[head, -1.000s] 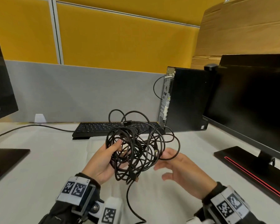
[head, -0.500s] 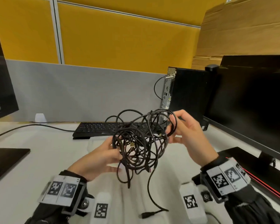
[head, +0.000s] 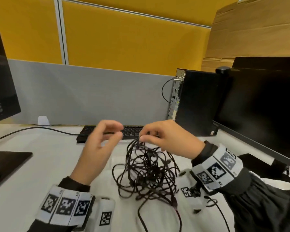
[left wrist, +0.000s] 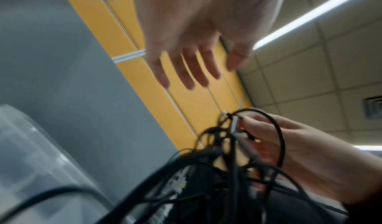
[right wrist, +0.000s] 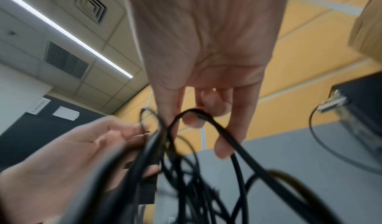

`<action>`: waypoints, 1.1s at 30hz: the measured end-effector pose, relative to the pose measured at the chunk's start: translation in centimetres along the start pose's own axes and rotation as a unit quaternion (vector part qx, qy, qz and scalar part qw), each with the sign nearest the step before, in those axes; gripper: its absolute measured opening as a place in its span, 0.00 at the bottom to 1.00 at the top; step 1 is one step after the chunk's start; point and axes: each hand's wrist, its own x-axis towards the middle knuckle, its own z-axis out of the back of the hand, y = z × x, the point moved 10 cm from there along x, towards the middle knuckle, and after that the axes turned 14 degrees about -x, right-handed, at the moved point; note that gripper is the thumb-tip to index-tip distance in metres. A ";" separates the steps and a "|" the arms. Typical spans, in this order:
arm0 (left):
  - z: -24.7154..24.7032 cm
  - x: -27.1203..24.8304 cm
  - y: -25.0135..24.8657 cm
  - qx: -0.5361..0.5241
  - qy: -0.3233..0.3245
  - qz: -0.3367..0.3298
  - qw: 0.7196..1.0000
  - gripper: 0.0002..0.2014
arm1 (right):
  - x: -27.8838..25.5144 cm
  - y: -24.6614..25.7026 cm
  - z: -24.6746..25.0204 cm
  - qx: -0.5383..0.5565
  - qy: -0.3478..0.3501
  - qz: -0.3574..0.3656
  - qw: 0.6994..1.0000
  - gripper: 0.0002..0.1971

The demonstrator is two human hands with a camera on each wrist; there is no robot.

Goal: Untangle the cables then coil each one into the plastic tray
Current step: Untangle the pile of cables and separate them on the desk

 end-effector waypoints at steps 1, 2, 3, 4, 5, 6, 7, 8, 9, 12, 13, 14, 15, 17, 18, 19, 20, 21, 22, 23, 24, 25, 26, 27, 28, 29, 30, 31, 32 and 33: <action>-1.6 -0.4 0.3 -0.013 0.054 0.019 0.998 0.14 | 0.1 0.4 -0.8 0.012 0.022 0.010 1.000 0.06; -2.8 -0.9 1.1 -0.010 0.095 0.044 0.994 0.17 | 0.2 0.8 -1.4 0.020 0.037 0.020 0.999 0.06; -3.7 -1.2 1.8 -0.008 0.123 0.068 0.990 0.19 | 0.2 1.0 -1.8 0.025 0.044 0.028 0.998 0.06; -4.3 -1.6 2.6 -0.011 0.143 0.094 0.985 0.19 | 0.2 1.1 -1.9 0.031 0.045 0.030 0.998 0.06; -4.7 -1.8 3.3 -0.014 0.158 0.118 0.980 0.18 | 0.1 0.9 -1.8 0.046 0.041 0.023 0.998 0.06; -4.9 -2.0 3.8 -0.014 0.167 0.138 0.976 0.14 | 0.0 0.3 -1.6 0.084 0.028 0.002 0.996 0.06; -4.8 -2.1 4.1 -0.011 0.172 0.149 0.974 0.09 | -0.2 -0.6 -1.2 0.144 0.003 -0.035 0.989 0.06; -4.8 -2.2 4.2 -0.004 0.181 0.157 0.971 0.05 | -0.7 -2.1 -0.7 0.214 -0.036 -0.083 0.973 0.07; -4.7 -2.3 4.4 -0.001 0.192 0.167 0.967 0.02 | -1.2 -3.7 -0.2 0.287 -0.076 -0.132 0.946 0.07; -4.5 -2.3 4.8 -0.001 0.205 0.179 0.962 0.06 | -2.7 -6.2 0.2 0.389 -0.135 -0.197 0.890 0.09; -4.2 -2.1 4.7 -0.004 0.193 0.173 0.966 0.08 | -2.7 -5.9 0.0 0.391 -0.124 -0.189 0.892 0.09; -3.9 -1.9 4.6 -0.001 0.177 0.162 0.971 0.10 | -2.6 -5.2 -0.2 0.384 -0.107 -0.175 0.900 0.08; -3.8 -1.8 4.5 0.008 0.161 0.150 0.975 0.14 | -2.5 -4.4 -0.4 0.372 -0.091 -0.157 0.910 0.08; -4.0 -1.6 4.1 0.018 0.142 0.131 0.981 0.22 | -2.1 -2.9 -0.8 0.356 -0.065 -0.124 0.924 0.07; -4.4 -1.6 3.9 0.006 0.139 0.131 0.982 0.22 | -1.9 -2.2 -1.0 0.358 -0.053 -0.112 0.926 0.07; -4.9 -1.8 3.7 -0.018 0.136 0.139 0.981 0.21 | -1.7 -1.7 -1.3 0.363 -0.040 -0.102 0.925 0.07; -5.3 -1.9 3.6 -0.037 0.136 0.144 0.979 0.19 | -1.6 -1.2 -1.6 0.368 -0.029 -0.095 0.924 0.07; -5.5 -2.0 3.4 -0.045 0.137 0.144 0.979 0.16 | -1.6 -0.9 -1.9 0.372 -0.017 -0.092 0.923 0.06; -5.6 -2.0 3.1 -0.041 0.137 0.136 0.980 0.13 | -1.6 -0.8 -2.1 0.376 -0.007 -0.092 0.922 0.06; -5.5 -2.0 3.1 -0.037 0.137 0.133 0.981 0.10 | -1.8 -0.9 -2.3 0.376 -0.001 -0.094 0.922 0.06; -5.4 -2.0 3.2 -0.038 0.138 0.137 0.980 0.09 | -2.1 -1.3 -2.4 0.376 -0.001 -0.099 0.921 0.05; -5.4 -2.1 3.5 -0.044 0.141 0.145 0.978 0.09 | -2.5 -2.0 -2.5 0.376 -0.004 -0.109 0.920 0.05; -5.5 -2.2 3.6 -0.052 0.147 0.155 0.976 0.10 | -2.9 -2.6 -2.6 0.374 -0.008 -0.119 0.920 0.05; -5.8 -2.4 3.8 -0.056 0.156 0.164 0.973 0.13 | -3.3 -3.0 -2.7 0.369 -0.011 -0.124 0.921 0.04; -6.3 -2.6 3.9 -0.054 0.166 0.169 0.970 0.18 | -3.6 -3.1 -2.9 0.361 -0.010 -0.123 0.924 0.04; -6.8 -2.8 4.0 -0.042 0.180 0.173 0.968 0.21 | -3.7 -2.8 -3.1 0.357 -0.005 -0.115 0.927 0.04; -7.3 -3.0 4.0 -0.027 0.190 0.172 0.966 0.23 | -3.7 -2.3 -3.4 0.358 0.002 -0.103 0.928 0.04; -7.4 -3.1 4.2 -0.013 0.193 0.170 0.966 0.22 | -3.6 -1.6 -3.6 0.363 0.007 -0.088 0.928 0.04; -7.2 -3.1 4.3 -0.005 0.187 0.168 0.968 0.20 | -3.5 -0.9 -3.5 0.369 0.010 -0.075 0.926 0.04; -6.8 -3.0 4.4 0.000 0.177 0.169 0.969 0.18 | -3.3 -0.5 -3.3 0.372 0.005 -0.070 0.926 0.04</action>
